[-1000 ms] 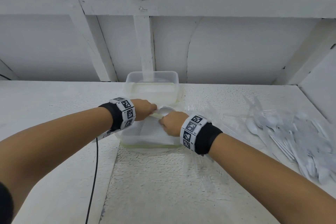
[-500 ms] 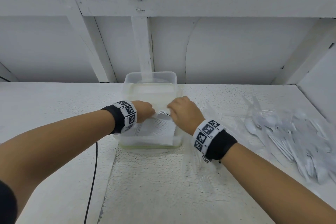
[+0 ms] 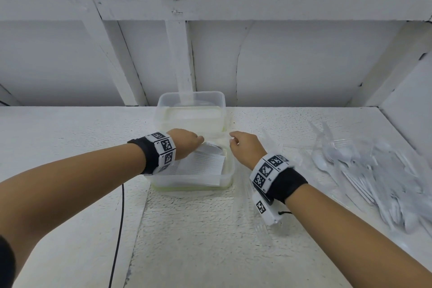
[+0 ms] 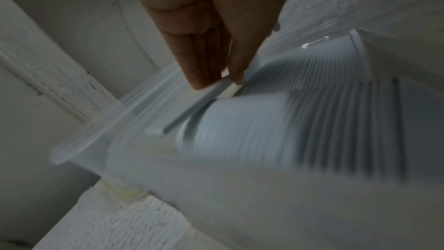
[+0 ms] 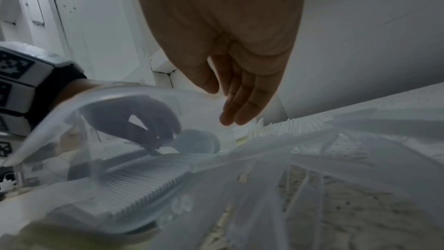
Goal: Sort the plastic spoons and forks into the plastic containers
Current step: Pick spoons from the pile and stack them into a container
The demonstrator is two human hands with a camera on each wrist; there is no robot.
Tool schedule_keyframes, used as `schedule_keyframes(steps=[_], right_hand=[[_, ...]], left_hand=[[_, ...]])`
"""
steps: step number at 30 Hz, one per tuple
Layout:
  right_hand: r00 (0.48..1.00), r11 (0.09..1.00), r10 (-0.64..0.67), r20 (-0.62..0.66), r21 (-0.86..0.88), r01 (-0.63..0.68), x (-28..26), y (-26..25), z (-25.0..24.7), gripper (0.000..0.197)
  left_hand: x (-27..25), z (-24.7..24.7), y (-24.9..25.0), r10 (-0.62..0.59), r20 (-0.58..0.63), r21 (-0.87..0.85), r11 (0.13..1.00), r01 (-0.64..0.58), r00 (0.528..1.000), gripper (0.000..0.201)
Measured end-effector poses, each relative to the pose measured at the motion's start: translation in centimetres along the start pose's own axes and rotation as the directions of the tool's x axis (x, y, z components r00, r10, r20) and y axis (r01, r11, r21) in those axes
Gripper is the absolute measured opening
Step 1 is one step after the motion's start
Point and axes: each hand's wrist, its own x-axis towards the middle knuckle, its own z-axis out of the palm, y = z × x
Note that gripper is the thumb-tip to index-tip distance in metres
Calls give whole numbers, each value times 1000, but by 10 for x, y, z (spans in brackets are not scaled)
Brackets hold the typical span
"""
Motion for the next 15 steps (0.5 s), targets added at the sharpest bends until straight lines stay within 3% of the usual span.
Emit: schedule_keyframes(steps=[8,15], right_hand=[[1000,1000,13,-5,21,-13,-1,0,1,39],[1000,999,6,4,40,-6,-3,1,-1,39]], left_hand=[[2,3,-4,39,-51,75,997,-35,998,26],[1,4,-4,41,-35,5,999,-41,999,31]])
